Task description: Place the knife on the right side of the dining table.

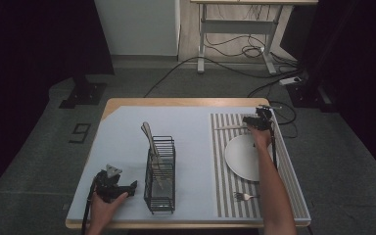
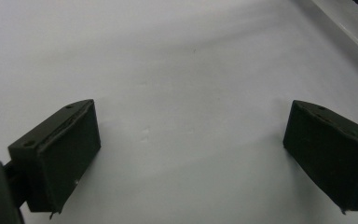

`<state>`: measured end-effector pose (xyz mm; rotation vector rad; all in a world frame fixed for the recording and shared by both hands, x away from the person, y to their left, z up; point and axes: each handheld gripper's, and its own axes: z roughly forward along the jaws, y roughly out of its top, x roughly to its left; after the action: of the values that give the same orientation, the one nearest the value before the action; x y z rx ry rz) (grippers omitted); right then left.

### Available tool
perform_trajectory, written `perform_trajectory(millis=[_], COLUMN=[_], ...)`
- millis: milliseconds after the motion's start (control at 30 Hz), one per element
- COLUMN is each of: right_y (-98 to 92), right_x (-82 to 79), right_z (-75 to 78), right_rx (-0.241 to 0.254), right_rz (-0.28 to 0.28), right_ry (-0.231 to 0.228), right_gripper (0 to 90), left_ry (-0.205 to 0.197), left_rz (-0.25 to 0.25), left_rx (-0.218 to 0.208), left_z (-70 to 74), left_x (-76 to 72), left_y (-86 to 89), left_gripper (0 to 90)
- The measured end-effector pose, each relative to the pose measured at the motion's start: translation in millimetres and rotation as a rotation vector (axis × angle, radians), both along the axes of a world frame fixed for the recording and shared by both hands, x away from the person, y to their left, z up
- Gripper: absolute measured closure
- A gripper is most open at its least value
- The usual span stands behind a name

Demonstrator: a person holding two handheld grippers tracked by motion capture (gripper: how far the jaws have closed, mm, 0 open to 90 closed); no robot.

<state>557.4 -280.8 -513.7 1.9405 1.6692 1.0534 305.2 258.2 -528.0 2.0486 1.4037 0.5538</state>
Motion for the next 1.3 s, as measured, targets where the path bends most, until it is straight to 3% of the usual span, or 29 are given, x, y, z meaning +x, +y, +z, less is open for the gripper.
perform_trajectory(millis=[233, 467, 600, 933, 1100, 1300], right_y=[0.5, 9.5, 15.9, 34.9, 45.8, 63.0], right_x=[-15.7, -43.0, -64.8, -123.3, -153.7, -184.6], right_z=[7.8, 18.4, 28.6, 51.3, 54.4, 49.0], right_rx=[0.02, 0.029, 0.038, 0.118, 0.133, 0.128], right_rz=[0.057, 0.136, 0.186, 0.294, 0.36, 0.429], right_ry=[-0.044, -0.084, -0.121, -0.229, -0.267, -0.275], right_gripper=[44.5, 44.4, 44.3, 44.4, 43.7, 42.3], left_ry=[0.0, 0.0, 0.0, 0.002, 0.0, -0.001], left_rz=[-0.001, 0.0, 0.0, 0.0, 0.001, 0.0], left_rx=[0.001, -0.001, 0.0, 0.001, -0.001, 0.0], left_z=[0.0, 0.0, 0.0, 0.2, 0.1, 0.1], left_x=[-0.1, 0.0, 0.0, -0.1, -0.1, -0.2], left_y=[0.1, 0.1, 0.0, 0.0, -0.2, -0.2], left_gripper=[3.2, 3.2, 3.2, 3.3, 3.3, 3.4])
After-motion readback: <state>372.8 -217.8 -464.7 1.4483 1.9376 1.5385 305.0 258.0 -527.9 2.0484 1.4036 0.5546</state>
